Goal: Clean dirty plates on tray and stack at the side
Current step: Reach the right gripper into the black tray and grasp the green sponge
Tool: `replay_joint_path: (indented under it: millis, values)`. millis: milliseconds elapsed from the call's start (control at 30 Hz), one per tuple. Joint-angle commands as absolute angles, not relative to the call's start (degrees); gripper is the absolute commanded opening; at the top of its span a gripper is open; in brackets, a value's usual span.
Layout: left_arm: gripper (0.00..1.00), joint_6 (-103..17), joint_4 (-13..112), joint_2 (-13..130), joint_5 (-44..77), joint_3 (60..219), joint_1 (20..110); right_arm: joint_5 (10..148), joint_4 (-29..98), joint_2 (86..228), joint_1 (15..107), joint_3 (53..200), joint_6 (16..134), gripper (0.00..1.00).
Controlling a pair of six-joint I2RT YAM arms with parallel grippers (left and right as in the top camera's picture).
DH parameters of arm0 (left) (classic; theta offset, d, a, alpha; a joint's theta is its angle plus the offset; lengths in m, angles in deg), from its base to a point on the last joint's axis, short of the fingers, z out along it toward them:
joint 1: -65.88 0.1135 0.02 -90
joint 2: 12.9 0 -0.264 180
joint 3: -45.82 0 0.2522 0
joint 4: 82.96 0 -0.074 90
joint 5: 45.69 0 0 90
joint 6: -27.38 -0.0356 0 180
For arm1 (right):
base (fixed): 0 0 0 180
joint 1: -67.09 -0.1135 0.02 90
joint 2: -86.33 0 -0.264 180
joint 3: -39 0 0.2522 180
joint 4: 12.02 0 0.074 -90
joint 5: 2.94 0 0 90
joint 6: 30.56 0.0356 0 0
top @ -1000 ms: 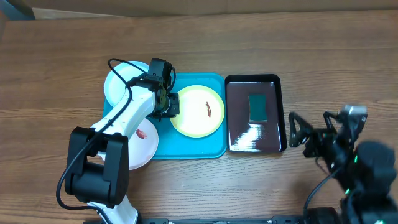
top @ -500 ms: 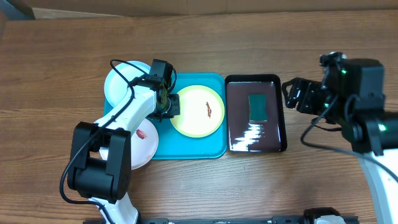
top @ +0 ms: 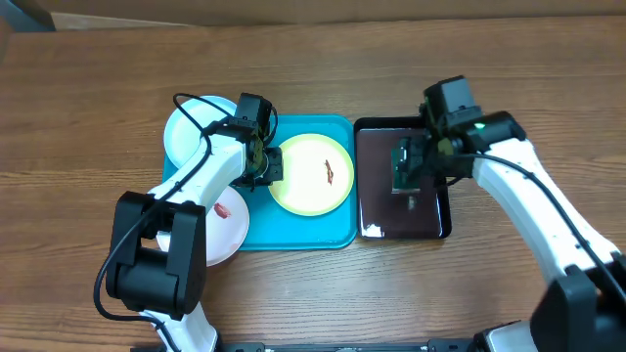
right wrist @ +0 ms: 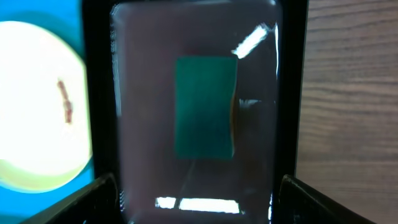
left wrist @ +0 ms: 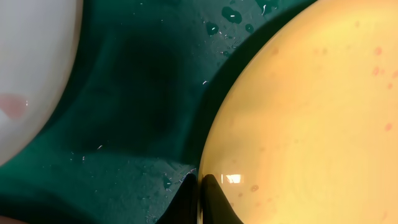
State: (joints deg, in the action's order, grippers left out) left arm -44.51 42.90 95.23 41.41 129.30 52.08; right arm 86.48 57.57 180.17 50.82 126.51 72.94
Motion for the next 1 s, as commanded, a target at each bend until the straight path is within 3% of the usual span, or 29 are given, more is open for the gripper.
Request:
replay_joint_path:
  millis: [0,967]
  values:
    - [0.04,-44.2,43.1,96.0,41.8,129.0,51.9,89.6,56.3,182.1,50.6,127.6,73.0,0.86]
    - [0.05,-44.2,43.1,96.0,41.8,129.0,51.9,88.7,41.5,189.2,48.2,117.4,73.0,0.8]
